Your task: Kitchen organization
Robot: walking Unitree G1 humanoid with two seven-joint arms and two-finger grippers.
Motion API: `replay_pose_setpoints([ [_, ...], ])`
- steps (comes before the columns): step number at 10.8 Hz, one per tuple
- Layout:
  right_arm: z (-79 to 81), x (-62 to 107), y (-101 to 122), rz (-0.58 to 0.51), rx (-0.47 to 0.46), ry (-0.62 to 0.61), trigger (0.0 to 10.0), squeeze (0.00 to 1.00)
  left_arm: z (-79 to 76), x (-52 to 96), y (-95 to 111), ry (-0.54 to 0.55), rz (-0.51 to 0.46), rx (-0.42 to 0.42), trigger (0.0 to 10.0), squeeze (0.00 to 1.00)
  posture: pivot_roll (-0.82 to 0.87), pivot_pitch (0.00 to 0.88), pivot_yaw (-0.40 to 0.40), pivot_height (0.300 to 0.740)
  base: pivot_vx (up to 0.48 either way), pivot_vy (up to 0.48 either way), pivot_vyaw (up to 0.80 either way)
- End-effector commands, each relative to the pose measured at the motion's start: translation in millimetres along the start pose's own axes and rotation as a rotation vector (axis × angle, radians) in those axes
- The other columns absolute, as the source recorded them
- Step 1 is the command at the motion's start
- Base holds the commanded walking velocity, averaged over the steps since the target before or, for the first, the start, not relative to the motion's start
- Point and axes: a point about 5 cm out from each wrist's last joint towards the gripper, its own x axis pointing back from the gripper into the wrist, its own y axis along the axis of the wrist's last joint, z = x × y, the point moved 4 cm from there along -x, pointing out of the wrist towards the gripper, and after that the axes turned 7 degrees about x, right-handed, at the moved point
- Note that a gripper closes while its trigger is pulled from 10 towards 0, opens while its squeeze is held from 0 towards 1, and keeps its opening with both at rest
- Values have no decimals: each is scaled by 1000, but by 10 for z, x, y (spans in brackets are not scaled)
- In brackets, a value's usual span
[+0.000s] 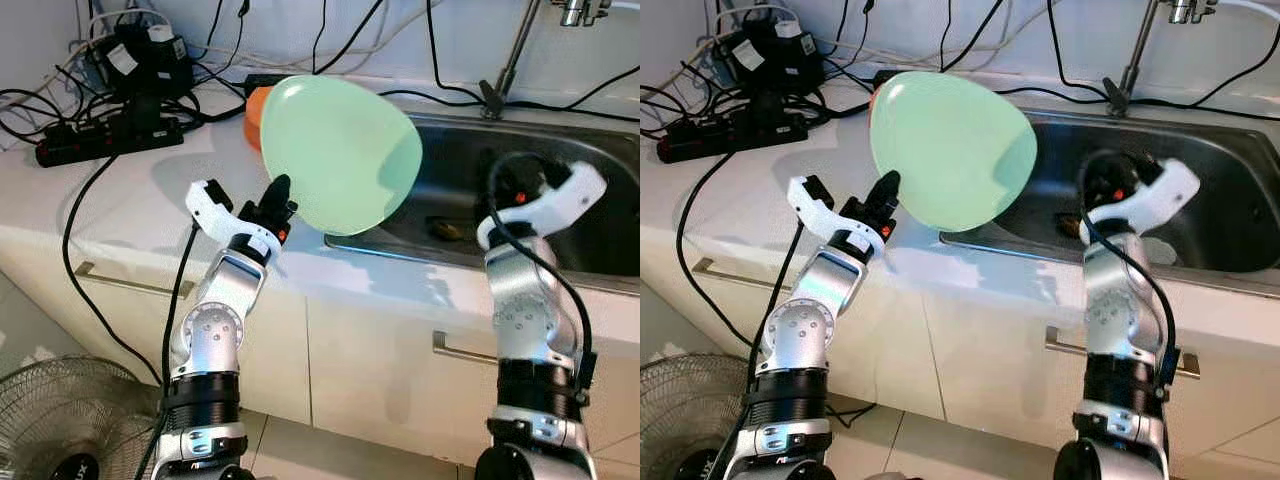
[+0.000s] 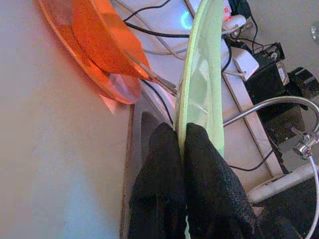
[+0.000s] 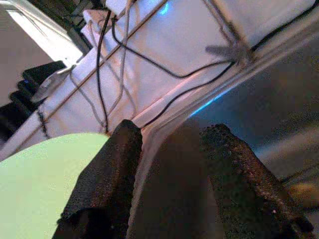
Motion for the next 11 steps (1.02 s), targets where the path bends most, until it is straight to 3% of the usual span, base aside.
replay_pose_setpoints([
  [1,-10,14,-44,22,-37,12,10000,1000,-473,-166,-49,-154,-7,28,10000,0,31,0,66,740,0,0,0],
  [2,-8,36,-98,45,-60,32,10000,1000,-474,-175,-57,-158,-7,31,10000,0,32,0,67,740,0,0,0],
  [3,41,61,-179,80,-73,79,10000,0,-485,-178,-53,-163,-7,36,10000,0,35,0,67,740,0,0,0],
  [6,238,118,-305,132,-105,202,10000,0,-568,-189,-72,-197,-2,53,10000,0,40,0,68,740,0,0,0],
  [11,361,152,-402,169,-123,263,10000,0,-731,-168,-158,-271,32,95,10000,0,44,0,63,740,0,0,0],
])
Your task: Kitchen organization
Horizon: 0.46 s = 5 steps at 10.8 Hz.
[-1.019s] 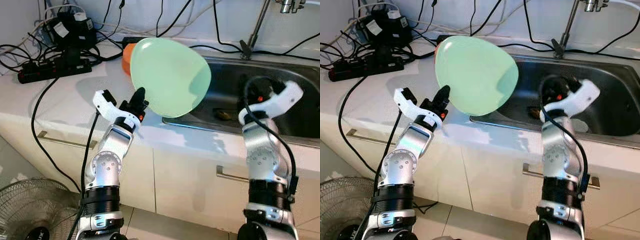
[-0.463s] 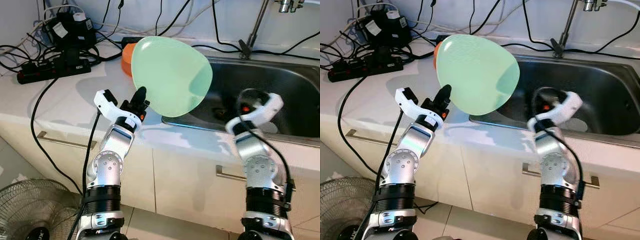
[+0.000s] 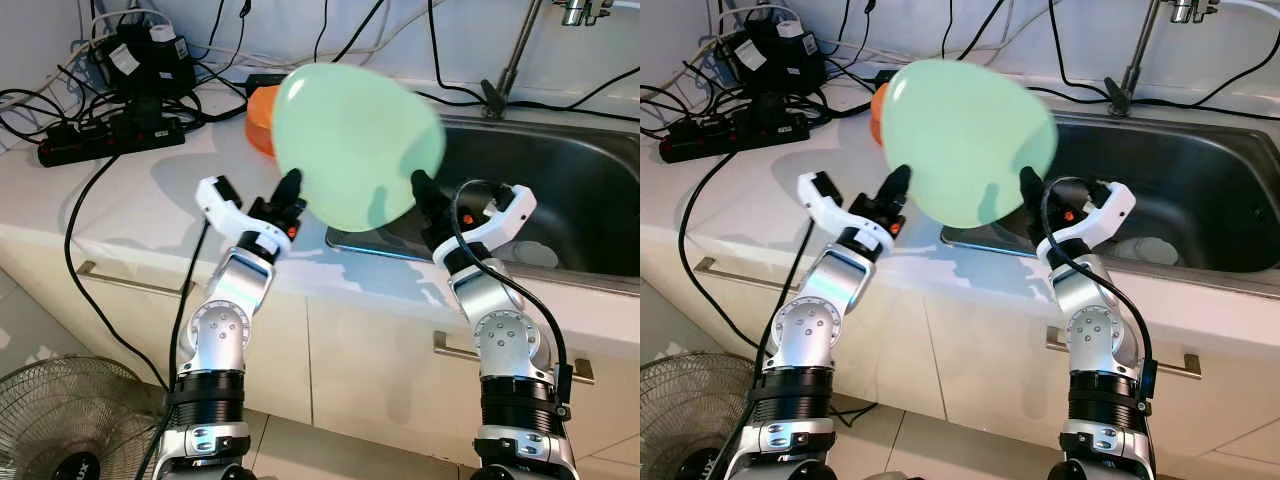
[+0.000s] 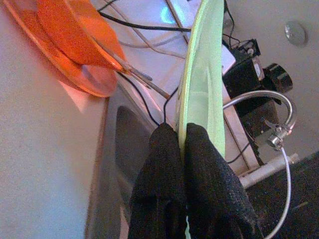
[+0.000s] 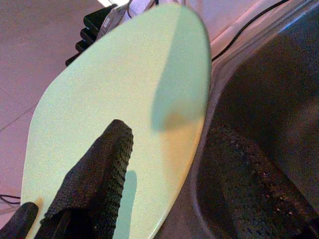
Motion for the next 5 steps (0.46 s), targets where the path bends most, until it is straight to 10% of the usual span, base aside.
replay_pose_setpoints([
  [1,41,16,15,-5,0,25,10000,0,-590,-187,-78,-196,0,54,10000,0,45,0,64,740,0,0,0],
  [4,66,4,-2,-4,-6,34,10000,0,-616,-179,-98,-215,16,66,10000,0,47,0,66,740,0,0,0],
  [5,81,0,7,-10,-16,38,3725,0,-611,-174,-108,-215,22,63,10000,0,46,0,66,740,0,0,0],
])
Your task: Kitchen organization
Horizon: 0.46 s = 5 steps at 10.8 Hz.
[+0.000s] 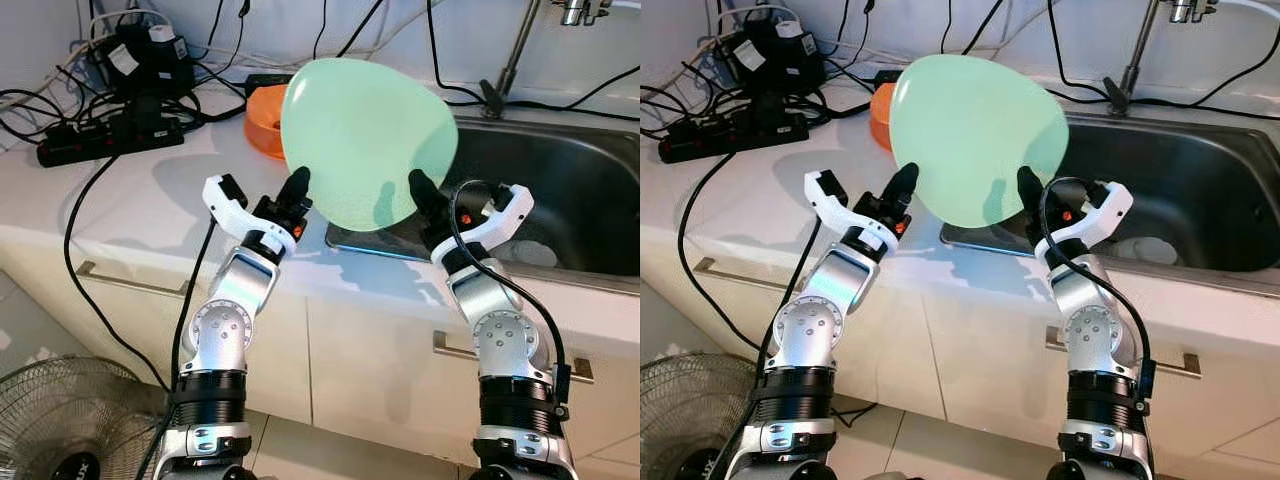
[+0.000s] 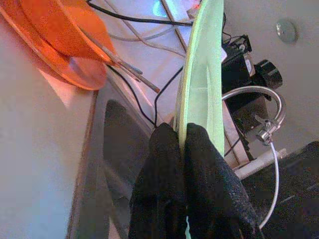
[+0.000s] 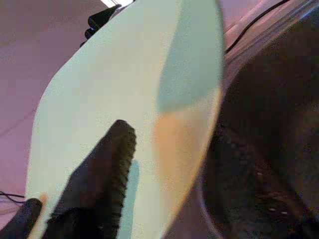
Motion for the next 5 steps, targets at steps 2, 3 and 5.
replay_pose_setpoints([
  [2,94,-14,54,-24,-25,42,0,0,-538,-176,-100,-184,18,36,10000,0,49,0,66,740,0,0,0],
  [3,99,-19,58,-30,-40,42,0,0,-521,-176,-115,-178,26,34,10000,0,50,0,67,740,0,0,0],
  [5,91,-27,113,-62,-87,34,0,0,-459,-167,-135,-153,38,19,10000,0,46,0,71,740,0,0,0],
])
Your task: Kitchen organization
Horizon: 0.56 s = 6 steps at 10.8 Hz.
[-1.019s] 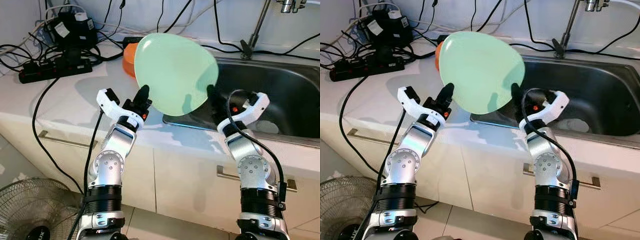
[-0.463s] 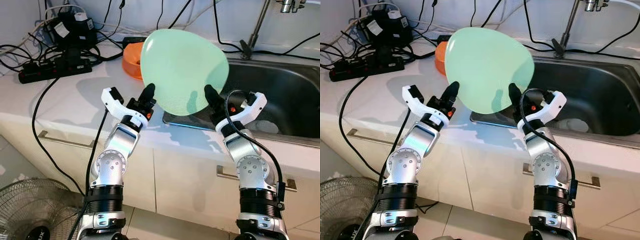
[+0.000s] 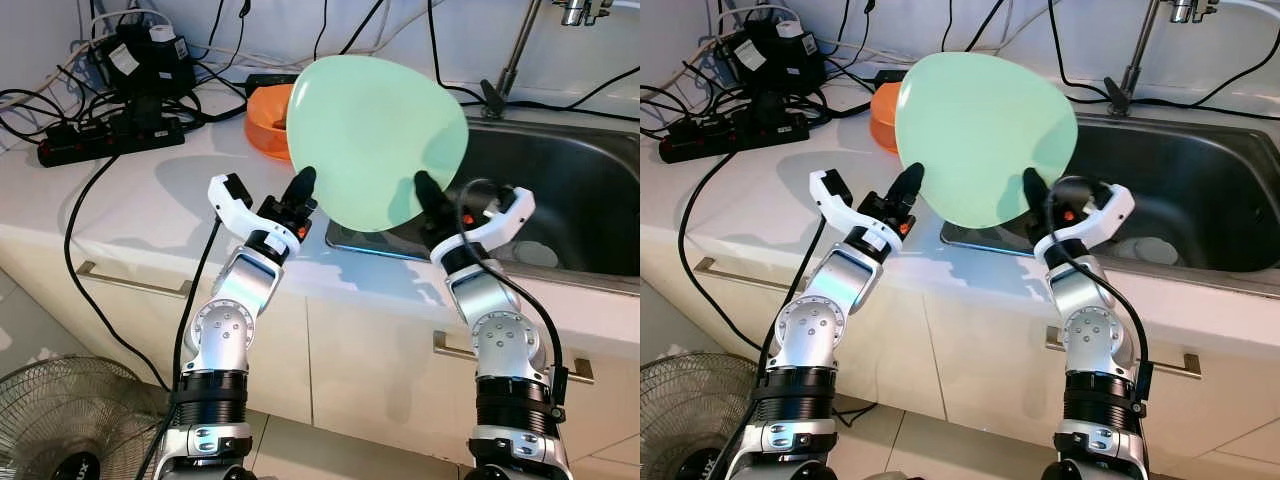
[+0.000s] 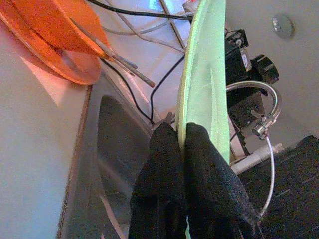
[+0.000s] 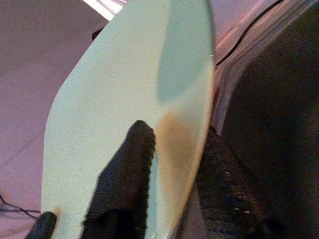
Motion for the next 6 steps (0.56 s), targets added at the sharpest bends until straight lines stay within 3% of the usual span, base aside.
replay_pose_setpoints([
  [1,125,-44,106,-40,-20,42,0,0,-408,-164,-109,-130,27,3,10000,0,44,0,72,740,0,0,0],
  [3,154,-48,164,-68,-55,52,0,0,-329,-172,-162,-87,52,-81,10000,0,40,0,73,740,0,0,0],
  [6,154,-48,164,-68,-55,52,0,0,-329,-172,-162,-87,52,-81,10000,0,40,0,73,740,0,0,0],
])
